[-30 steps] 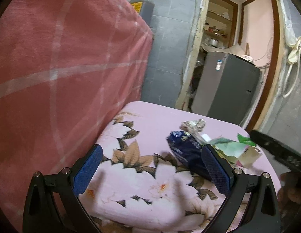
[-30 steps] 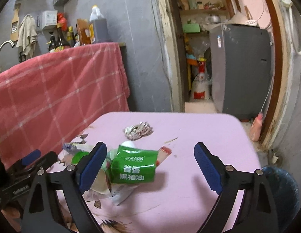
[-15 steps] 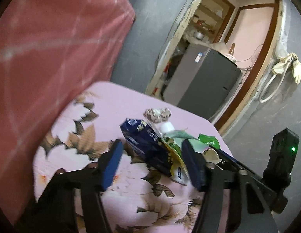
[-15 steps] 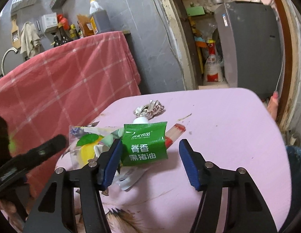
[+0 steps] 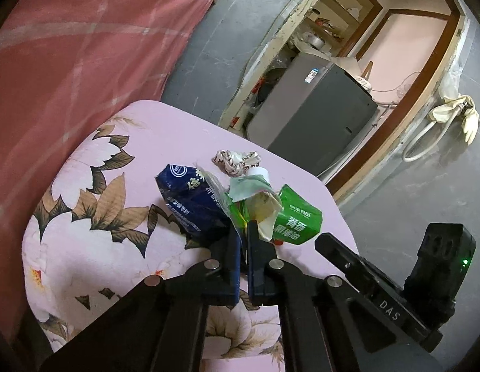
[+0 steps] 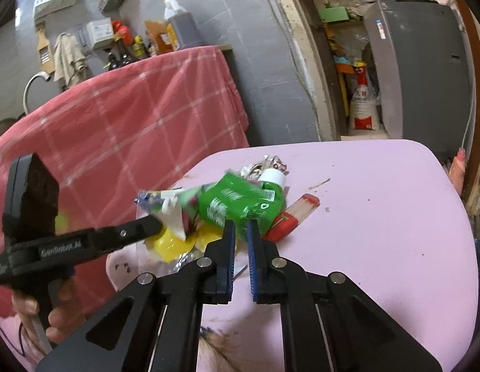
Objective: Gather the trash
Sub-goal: 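Grasp the lemon-print plastic bag with the left tool while the right tool grasps a green-white wrapper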
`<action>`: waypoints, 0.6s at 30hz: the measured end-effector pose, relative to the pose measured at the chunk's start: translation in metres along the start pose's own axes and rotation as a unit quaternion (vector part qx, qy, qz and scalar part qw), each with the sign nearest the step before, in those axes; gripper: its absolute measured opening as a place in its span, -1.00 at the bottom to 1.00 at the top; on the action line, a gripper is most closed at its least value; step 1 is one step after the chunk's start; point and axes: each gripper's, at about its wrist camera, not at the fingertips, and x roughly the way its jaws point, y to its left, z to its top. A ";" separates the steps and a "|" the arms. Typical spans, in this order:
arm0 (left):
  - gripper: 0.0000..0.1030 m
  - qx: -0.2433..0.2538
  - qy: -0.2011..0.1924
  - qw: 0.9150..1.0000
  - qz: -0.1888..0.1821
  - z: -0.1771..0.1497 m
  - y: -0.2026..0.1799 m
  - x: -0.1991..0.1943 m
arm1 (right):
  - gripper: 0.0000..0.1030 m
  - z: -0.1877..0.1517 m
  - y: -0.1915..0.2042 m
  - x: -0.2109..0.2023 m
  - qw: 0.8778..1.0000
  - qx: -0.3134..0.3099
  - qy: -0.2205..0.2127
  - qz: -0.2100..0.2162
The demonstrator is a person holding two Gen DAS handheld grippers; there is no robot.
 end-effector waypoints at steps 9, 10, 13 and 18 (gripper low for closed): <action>-1.00 0.011 -0.011 1.000 0.004 -0.012 -0.010 -0.011 | -0.85 0.001 0.001 -0.013 1.000 0.003 -0.009 -0.024; -1.00 0.013 -0.011 1.000 0.008 -0.012 -0.010 -0.012 | -0.73 0.002 0.001 -0.012 1.000 0.007 -0.007 -0.026; -1.00 0.022 -0.015 0.999 0.020 -0.011 -0.007 -0.019 | -0.47 0.005 0.003 -0.013 0.999 0.012 -0.016 -0.031; -1.00 0.019 -0.013 0.999 0.024 -0.011 0.002 -0.031 | -0.47 0.012 0.026 -0.018 0.998 -0.025 -0.042 -0.037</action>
